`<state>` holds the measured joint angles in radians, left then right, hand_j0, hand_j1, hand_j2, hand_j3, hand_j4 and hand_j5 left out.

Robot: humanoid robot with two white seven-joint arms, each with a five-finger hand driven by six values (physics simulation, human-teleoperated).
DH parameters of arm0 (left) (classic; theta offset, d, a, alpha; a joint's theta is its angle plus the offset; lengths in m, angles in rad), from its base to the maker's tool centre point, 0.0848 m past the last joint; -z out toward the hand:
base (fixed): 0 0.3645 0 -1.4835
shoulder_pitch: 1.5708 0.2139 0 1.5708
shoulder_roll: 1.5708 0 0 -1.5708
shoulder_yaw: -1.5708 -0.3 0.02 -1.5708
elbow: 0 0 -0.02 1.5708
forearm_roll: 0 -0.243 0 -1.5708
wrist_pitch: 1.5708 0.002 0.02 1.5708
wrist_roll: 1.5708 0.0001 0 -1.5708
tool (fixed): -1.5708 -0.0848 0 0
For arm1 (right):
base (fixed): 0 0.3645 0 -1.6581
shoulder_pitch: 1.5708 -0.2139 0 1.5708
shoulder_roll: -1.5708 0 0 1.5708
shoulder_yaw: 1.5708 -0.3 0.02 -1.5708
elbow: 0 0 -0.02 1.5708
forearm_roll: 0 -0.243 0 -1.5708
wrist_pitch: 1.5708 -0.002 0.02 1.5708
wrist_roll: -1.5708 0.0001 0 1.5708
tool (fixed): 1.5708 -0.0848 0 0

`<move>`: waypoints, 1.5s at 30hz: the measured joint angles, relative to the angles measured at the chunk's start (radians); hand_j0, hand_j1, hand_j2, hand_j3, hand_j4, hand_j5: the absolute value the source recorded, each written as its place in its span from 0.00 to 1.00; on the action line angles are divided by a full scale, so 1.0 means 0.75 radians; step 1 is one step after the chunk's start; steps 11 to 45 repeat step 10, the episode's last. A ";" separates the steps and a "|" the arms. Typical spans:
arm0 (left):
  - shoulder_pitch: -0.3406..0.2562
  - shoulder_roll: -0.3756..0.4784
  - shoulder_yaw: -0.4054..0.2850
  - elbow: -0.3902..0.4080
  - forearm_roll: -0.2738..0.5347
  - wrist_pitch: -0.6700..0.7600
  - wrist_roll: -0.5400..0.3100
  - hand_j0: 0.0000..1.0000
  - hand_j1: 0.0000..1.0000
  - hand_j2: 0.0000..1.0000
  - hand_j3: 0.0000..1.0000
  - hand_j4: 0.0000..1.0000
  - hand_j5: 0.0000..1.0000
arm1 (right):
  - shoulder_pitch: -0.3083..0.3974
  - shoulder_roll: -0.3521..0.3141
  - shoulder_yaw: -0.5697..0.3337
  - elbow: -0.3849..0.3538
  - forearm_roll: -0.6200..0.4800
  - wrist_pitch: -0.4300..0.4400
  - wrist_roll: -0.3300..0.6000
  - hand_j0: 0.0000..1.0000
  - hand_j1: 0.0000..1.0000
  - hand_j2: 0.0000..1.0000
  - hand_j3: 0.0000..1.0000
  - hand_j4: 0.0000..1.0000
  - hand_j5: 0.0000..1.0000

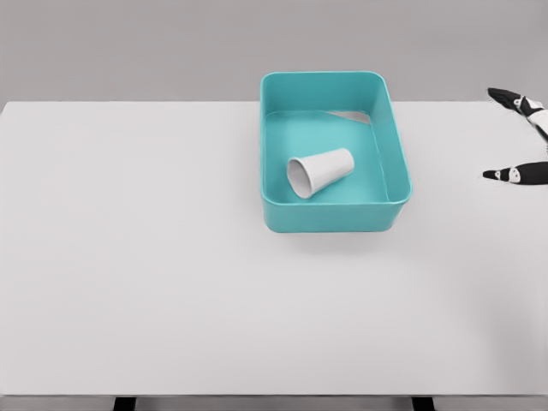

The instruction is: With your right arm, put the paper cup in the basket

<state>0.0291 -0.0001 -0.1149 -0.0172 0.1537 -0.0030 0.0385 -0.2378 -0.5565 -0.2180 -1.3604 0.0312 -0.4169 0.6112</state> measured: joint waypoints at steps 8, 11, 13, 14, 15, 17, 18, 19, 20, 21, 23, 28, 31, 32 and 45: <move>0.000 0.000 0.000 0.000 0.000 0.000 0.000 1.00 1.00 1.00 1.00 1.00 1.00 | -0.018 -0.003 -0.033 0.037 0.006 -0.006 0.000 1.00 1.00 1.00 1.00 1.00 1.00; 0.000 0.000 0.000 0.000 0.000 0.000 0.000 1.00 1.00 1.00 1.00 1.00 1.00 | -0.025 0.001 -0.028 0.045 0.008 -0.005 0.000 1.00 1.00 1.00 1.00 1.00 1.00; 0.000 0.000 0.000 0.000 0.000 0.000 0.000 1.00 1.00 1.00 1.00 1.00 1.00 | -0.025 0.001 -0.028 0.045 0.008 -0.005 0.000 1.00 1.00 1.00 1.00 1.00 1.00; 0.000 0.000 0.000 0.000 0.000 0.000 0.000 1.00 1.00 1.00 1.00 1.00 1.00 | -0.025 0.001 -0.028 0.045 0.008 -0.005 0.000 1.00 1.00 1.00 1.00 1.00 1.00; 0.000 0.000 0.000 0.000 0.000 0.000 0.000 1.00 1.00 1.00 1.00 1.00 1.00 | -0.025 0.001 -0.028 0.045 0.008 -0.005 0.000 1.00 1.00 1.00 1.00 1.00 1.00; 0.000 0.000 0.000 0.000 0.000 0.000 0.000 1.00 1.00 1.00 1.00 1.00 1.00 | -0.025 0.001 -0.028 0.045 0.008 -0.005 0.000 1.00 1.00 1.00 1.00 1.00 1.00; 0.000 0.000 0.000 0.000 0.000 0.000 0.000 1.00 1.00 1.00 1.00 1.00 1.00 | -0.025 0.001 -0.028 0.045 0.008 -0.005 0.000 1.00 1.00 1.00 1.00 1.00 1.00; 0.000 0.000 0.000 0.000 0.000 0.000 0.000 1.00 1.00 1.00 1.00 1.00 1.00 | -0.025 0.001 -0.028 0.045 0.008 -0.005 0.000 1.00 1.00 1.00 1.00 1.00 1.00; 0.000 0.000 0.000 0.000 0.000 0.000 0.000 1.00 1.00 1.00 1.00 1.00 1.00 | -0.025 0.001 -0.028 0.045 0.008 -0.005 0.000 1.00 1.00 1.00 1.00 1.00 1.00; 0.000 0.000 0.000 0.000 0.000 0.000 0.000 1.00 1.00 1.00 1.00 1.00 1.00 | -0.025 0.001 -0.028 0.045 0.008 -0.005 0.000 1.00 1.00 1.00 1.00 1.00 1.00; 0.000 0.000 0.000 0.000 0.000 0.000 0.000 1.00 1.00 1.00 1.00 1.00 1.00 | -0.025 0.001 -0.028 0.045 0.008 -0.005 0.000 1.00 1.00 1.00 1.00 1.00 1.00; 0.000 0.000 0.000 0.000 0.000 0.000 0.000 1.00 1.00 1.00 1.00 1.00 1.00 | -0.025 0.001 -0.028 0.045 0.008 -0.005 0.000 1.00 1.00 1.00 1.00 1.00 1.00; 0.000 0.000 0.000 0.000 0.000 0.000 0.000 1.00 1.00 1.00 1.00 1.00 1.00 | -0.025 0.001 -0.028 0.045 0.008 -0.005 0.000 1.00 1.00 1.00 1.00 1.00 1.00; 0.000 0.000 0.000 0.000 0.000 0.000 0.000 1.00 1.00 1.00 1.00 1.00 1.00 | -0.025 0.001 -0.028 0.045 0.008 -0.005 0.000 1.00 1.00 1.00 1.00 1.00 1.00; 0.000 0.000 0.000 0.000 0.000 0.000 0.000 1.00 1.00 1.00 1.00 1.00 1.00 | -0.025 0.001 -0.028 0.045 0.008 -0.005 0.000 1.00 1.00 1.00 1.00 1.00 1.00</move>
